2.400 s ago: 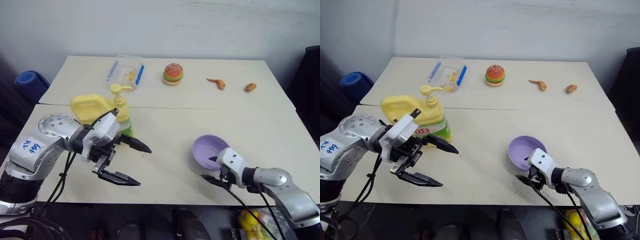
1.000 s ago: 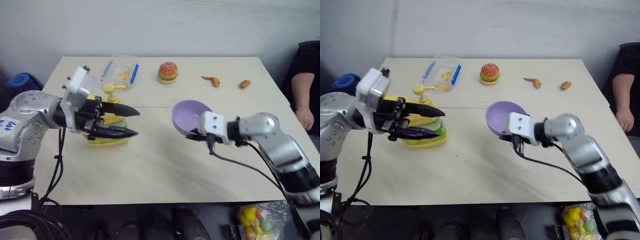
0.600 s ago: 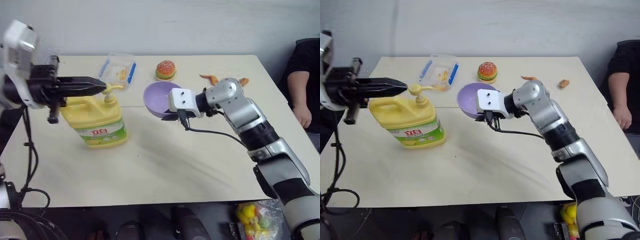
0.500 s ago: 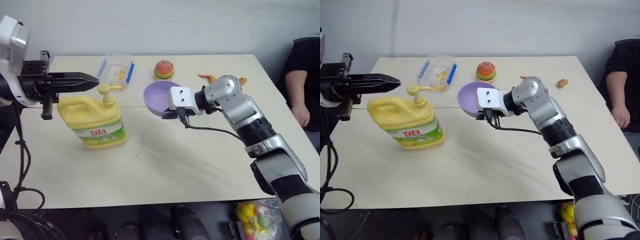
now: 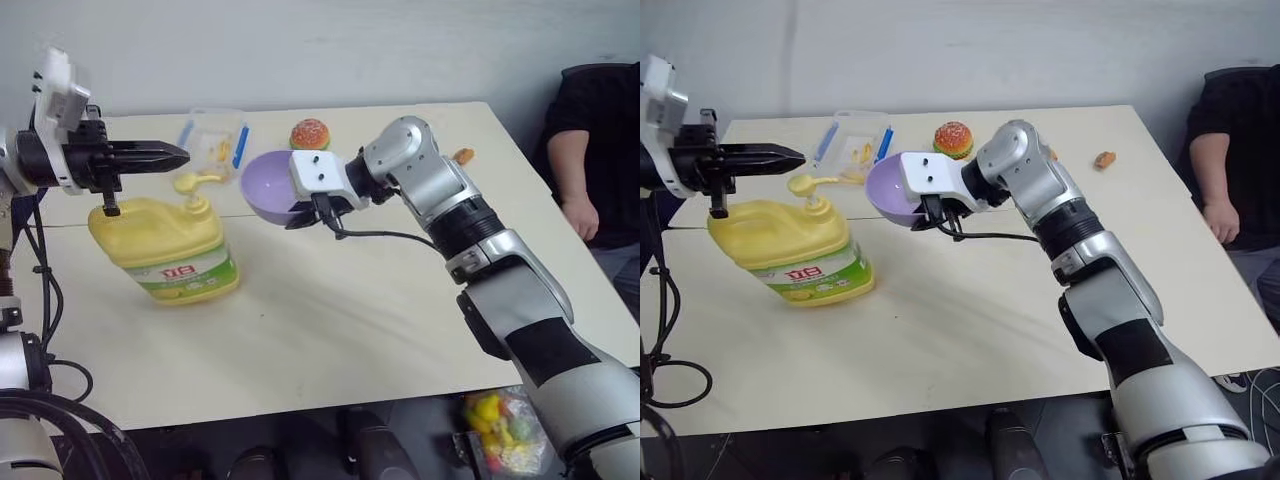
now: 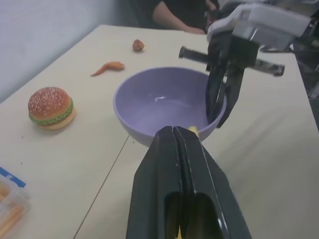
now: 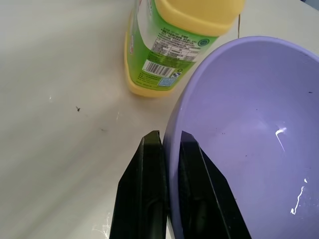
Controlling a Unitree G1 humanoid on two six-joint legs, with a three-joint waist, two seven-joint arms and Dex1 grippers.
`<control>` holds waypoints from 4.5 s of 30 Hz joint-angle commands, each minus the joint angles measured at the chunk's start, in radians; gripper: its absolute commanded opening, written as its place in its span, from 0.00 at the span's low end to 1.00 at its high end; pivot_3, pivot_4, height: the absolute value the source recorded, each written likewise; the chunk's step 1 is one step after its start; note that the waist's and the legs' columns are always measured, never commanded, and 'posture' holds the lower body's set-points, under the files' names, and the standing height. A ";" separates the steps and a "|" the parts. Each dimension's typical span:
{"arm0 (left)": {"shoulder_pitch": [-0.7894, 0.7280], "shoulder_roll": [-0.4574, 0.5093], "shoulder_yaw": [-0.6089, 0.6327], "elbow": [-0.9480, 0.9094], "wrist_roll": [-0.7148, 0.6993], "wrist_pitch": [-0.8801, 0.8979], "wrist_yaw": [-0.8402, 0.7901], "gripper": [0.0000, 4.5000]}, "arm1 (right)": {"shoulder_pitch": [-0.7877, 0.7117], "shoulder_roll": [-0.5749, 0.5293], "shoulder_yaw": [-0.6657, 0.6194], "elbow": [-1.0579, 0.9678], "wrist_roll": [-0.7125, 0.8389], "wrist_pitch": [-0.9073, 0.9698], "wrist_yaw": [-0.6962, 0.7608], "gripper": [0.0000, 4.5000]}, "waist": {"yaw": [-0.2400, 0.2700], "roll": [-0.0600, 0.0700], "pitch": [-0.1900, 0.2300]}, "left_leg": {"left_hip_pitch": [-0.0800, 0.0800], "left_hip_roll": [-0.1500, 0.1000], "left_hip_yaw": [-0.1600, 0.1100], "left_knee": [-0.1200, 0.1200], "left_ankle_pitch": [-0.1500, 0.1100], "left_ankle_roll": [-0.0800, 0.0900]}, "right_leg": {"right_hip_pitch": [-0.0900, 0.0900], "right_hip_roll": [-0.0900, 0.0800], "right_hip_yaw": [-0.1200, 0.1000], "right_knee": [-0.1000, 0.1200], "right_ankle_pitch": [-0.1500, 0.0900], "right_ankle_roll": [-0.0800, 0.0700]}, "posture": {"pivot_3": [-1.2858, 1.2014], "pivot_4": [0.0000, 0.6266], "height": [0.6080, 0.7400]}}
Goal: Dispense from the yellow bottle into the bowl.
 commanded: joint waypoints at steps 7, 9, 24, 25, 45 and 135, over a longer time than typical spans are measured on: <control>-0.036 -0.022 0.019 0.006 0.027 -0.048 -0.031 0.00 | -0.130 0.094 -0.042 0.104 0.002 -0.006 -0.008 0.00 | -0.032 0.000 0.000 | -0.007 -0.001 -0.013 0.007 0.000 0.000 | -0.001 -0.010 -0.026 0.006 0.000 -0.001 | 0.52 0.24 1.00; -0.036 -0.022 0.022 0.001 0.027 -0.047 -0.034 0.00 | -0.145 0.109 -0.046 0.128 0.000 -0.013 -0.016 0.00 | -0.036 0.000 0.000 | -0.008 -0.003 -0.014 0.007 0.000 0.000 | -0.001 -0.014 -0.029 0.007 0.000 -0.001 | 0.52 0.24 1.00; -0.008 0.025 0.059 -0.053 0.002 -0.006 -0.062 0.00 | -0.183 0.148 -0.075 0.170 -0.003 -0.032 -0.011 0.00 | -0.033 0.001 0.000 | -0.012 -0.006 -0.027 0.013 0.000 0.000 | 0.001 -0.020 -0.050 0.010 0.000 -0.002 | 0.52 0.24 1.00; -0.011 0.025 0.057 -0.056 0.001 0.001 -0.065 0.00 | -0.181 0.147 -0.076 0.169 -0.003 -0.032 -0.010 0.00 | -0.032 0.001 0.000 | -0.013 -0.006 -0.028 0.013 0.000 0.000 | 0.001 -0.021 -0.051 0.010 0.000 -0.002 | 0.52 0.24 1.00; -0.004 -0.012 -0.032 -0.006 0.108 -0.132 -0.119 0.00 | -0.184 0.147 -0.082 0.171 -0.003 -0.021 -0.008 0.00 | -0.032 0.001 0.000 | -0.022 -0.011 -0.041 0.017 0.001 0.001 | 0.001 -0.023 -0.058 0.010 0.000 -0.002 | 0.52 0.24 1.00; 0.450 0.189 0.397 -0.721 -0.374 0.483 -0.084 0.99 | 0.788 -0.357 -0.222 -0.951 0.001 0.335 -0.138 0.00 | 0.108 0.010 -0.004 | -0.012 -0.019 -0.044 0.005 0.005 0.007 | 0.019 -0.035 -0.059 -0.011 -0.001 -0.003 | 0.52 0.24 1.00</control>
